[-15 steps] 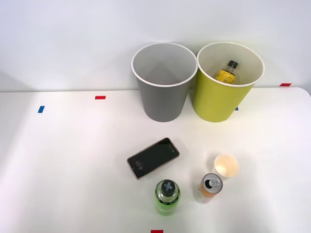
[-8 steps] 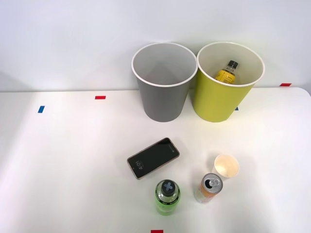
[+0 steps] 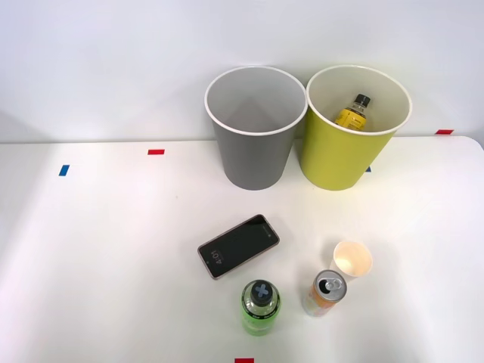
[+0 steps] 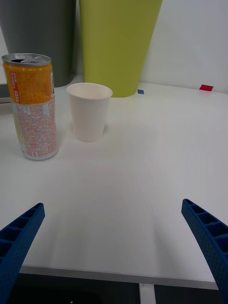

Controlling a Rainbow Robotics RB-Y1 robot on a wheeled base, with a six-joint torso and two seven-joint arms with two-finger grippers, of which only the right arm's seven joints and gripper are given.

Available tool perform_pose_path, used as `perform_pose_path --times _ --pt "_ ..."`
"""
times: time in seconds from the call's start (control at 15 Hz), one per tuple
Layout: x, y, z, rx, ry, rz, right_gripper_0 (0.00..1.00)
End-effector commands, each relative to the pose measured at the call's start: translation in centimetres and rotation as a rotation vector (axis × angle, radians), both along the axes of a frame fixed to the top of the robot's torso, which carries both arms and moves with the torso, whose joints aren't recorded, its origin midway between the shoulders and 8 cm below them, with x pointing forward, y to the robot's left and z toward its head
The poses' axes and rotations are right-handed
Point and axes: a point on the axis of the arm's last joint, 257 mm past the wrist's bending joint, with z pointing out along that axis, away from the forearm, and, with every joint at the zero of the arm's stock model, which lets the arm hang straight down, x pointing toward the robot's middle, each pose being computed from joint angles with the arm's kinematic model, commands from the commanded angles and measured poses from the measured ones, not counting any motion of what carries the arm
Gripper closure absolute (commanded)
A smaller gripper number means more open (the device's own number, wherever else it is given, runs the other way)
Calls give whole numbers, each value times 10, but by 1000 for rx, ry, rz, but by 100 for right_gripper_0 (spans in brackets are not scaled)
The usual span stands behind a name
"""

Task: Put cans in the gray bin, plastic bottles in the light green bin

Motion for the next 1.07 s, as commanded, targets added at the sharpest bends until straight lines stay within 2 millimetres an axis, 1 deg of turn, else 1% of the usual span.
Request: perform_pose_path --times 0.07,1.07 --pt "0 0 0 0 0 0 0" --pt "0 0 0 0 0 0 0"
